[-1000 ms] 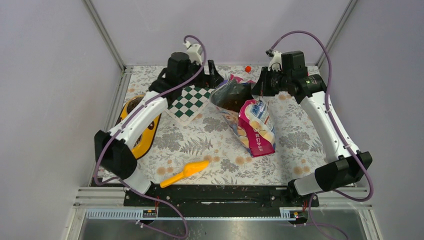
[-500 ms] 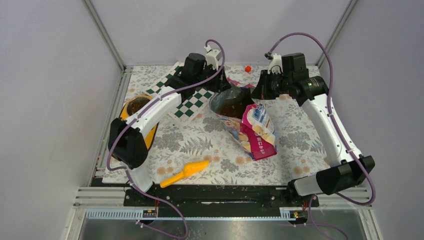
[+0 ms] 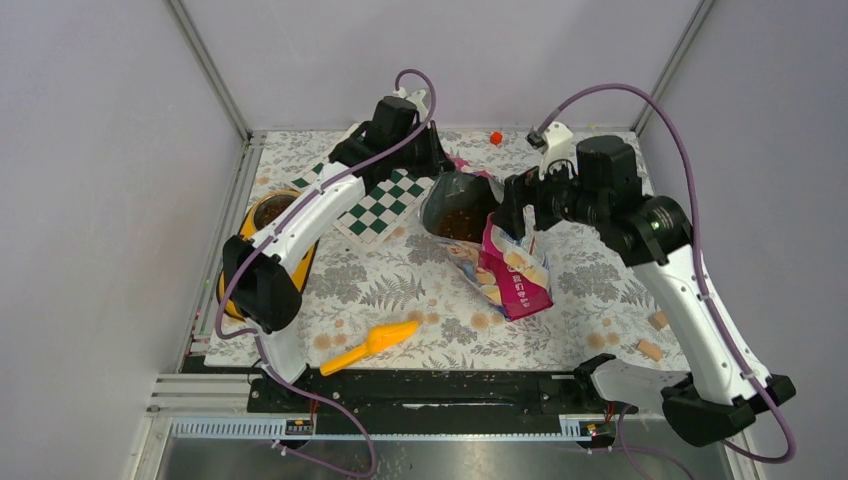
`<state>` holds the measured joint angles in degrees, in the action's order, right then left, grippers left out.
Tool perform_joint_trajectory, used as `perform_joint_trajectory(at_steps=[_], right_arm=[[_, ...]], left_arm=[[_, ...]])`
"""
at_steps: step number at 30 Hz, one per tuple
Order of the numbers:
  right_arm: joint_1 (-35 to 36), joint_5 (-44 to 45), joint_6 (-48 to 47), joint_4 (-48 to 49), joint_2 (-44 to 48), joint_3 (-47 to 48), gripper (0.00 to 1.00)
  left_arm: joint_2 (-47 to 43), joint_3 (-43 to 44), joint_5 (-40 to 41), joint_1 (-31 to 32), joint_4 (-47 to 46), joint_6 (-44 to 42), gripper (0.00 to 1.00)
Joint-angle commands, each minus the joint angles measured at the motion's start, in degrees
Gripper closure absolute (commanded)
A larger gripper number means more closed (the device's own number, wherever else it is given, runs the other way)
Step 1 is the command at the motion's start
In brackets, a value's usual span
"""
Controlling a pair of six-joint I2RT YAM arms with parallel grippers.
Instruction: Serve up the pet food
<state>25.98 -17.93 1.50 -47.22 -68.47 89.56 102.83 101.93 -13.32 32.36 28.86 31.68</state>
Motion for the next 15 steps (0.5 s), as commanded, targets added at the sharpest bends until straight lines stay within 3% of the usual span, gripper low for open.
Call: perform_joint_trajectory(at_steps=[1, 7, 15], right_arm=[[4.2, 10.2, -5.3, 2.9, 5.1, -4.6, 0.09], [8.5, 8.5, -8.6, 3.6, 9.0, -10.5, 0.14], [13.7, 8.8, -10.4, 4.4, 5.7, -13.4, 0.26]], left_arm=[[-2.9, 9.8, 5.1, -0.7, -1.2, 8.0, 1.0], [-2.4, 11.7, 6.3, -0.7, 1.0, 13.0, 1.0], [-2.5, 12.2, 7.6, -0.7, 3.4, 15.4, 1.0]])
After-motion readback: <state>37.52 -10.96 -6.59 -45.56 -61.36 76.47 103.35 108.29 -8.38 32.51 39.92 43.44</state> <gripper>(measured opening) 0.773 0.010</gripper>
